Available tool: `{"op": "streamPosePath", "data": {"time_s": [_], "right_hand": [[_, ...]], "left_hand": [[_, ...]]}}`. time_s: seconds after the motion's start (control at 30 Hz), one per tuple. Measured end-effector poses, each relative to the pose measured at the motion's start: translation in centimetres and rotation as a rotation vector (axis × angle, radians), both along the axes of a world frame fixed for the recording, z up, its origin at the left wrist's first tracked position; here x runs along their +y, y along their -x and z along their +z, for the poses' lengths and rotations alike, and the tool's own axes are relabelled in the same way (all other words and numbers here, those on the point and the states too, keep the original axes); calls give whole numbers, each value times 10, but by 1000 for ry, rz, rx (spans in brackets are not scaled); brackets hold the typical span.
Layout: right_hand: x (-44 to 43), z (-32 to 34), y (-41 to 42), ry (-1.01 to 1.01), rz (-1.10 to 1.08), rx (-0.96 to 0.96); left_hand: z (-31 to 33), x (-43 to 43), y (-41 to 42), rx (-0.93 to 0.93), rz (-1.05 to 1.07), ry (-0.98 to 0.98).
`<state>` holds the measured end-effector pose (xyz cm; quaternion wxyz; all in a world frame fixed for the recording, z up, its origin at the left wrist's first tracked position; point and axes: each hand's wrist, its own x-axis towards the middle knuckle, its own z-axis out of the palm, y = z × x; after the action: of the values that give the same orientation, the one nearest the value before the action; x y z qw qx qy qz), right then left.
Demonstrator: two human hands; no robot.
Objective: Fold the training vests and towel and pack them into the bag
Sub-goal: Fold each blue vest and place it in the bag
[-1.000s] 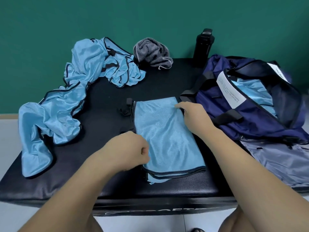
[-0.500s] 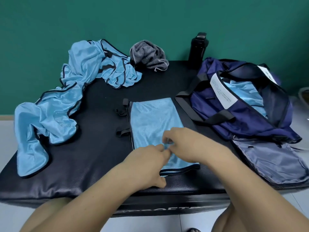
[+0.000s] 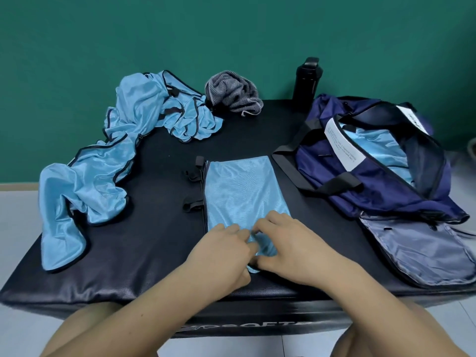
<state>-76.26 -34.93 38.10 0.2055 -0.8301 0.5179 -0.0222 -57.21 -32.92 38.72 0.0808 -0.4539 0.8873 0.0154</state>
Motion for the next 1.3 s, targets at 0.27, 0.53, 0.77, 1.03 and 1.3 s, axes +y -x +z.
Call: {"op": "streamPosePath", "data": {"time_s": [0.27, 0.53, 0.77, 1.03, 1.3], "right_hand": [[2, 2, 3, -3, 51, -48], [-5, -7, 5, 86, 115, 38], [-10, -3, -1, 163, 18, 4], [-12, -3, 3, 234, -1, -63], [-25, -1, 27, 161, -203, -314]], "left_hand": [[3, -16, -16, 222, 118, -155], [2, -22, -28, 363, 209, -207], [-1, -15, -17, 384, 206, -103], [-2, -15, -10, 315, 307, 63], [16, -30, -46, 680, 543, -95]]}}
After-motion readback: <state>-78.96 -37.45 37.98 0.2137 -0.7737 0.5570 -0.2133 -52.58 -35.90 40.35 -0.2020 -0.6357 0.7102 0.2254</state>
